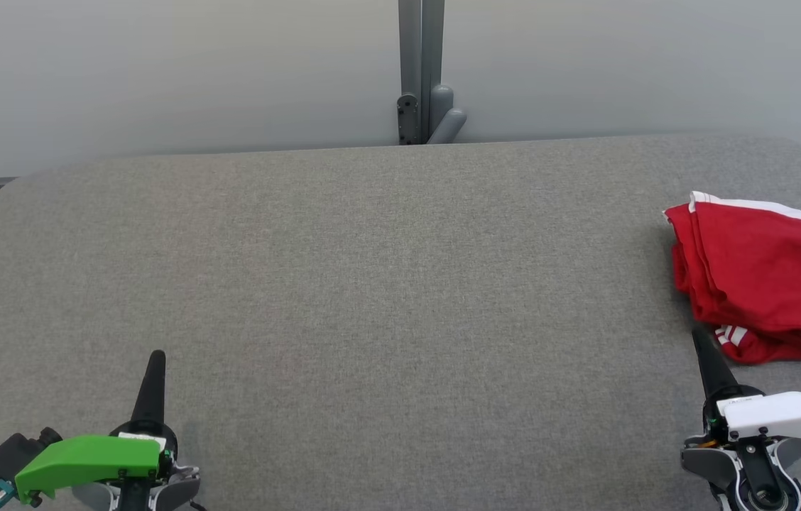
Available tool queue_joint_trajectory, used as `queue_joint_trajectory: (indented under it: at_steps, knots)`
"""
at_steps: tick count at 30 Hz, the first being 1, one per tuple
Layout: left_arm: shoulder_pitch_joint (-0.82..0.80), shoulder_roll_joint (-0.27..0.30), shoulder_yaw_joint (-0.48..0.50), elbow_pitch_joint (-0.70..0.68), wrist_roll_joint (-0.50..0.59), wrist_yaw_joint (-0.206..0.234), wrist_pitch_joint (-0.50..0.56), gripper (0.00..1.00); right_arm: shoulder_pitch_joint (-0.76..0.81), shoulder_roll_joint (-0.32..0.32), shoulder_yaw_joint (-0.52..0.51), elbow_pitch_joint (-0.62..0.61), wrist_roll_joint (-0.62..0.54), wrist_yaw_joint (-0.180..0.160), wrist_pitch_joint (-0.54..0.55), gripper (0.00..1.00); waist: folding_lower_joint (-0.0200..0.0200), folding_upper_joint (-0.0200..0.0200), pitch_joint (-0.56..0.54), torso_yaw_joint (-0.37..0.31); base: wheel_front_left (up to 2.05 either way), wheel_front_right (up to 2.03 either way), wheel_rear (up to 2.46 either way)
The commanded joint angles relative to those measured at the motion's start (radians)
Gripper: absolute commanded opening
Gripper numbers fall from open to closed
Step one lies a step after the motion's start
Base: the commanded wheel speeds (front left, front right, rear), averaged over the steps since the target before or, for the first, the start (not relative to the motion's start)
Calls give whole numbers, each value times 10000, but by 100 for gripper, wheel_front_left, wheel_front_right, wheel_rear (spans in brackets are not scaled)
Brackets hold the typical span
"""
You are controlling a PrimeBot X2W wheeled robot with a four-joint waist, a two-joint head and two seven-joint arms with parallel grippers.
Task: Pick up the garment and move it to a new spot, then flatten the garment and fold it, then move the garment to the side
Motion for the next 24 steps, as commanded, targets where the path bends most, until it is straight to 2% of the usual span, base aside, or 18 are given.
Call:
queue_joint_trajectory:
  at_steps: [1,24]
  knots:
    - [-252,28,65,-92,-226,-60,59,0,-198,-58,33,-90,286,7,70,0,0,0,2,-12,0,0,0]
    - [-521,-8,449,-108,-1796,-112,545,0,-412,-86,143,-107,2212,5,522,0,0,0,32,-174,0,0,0]
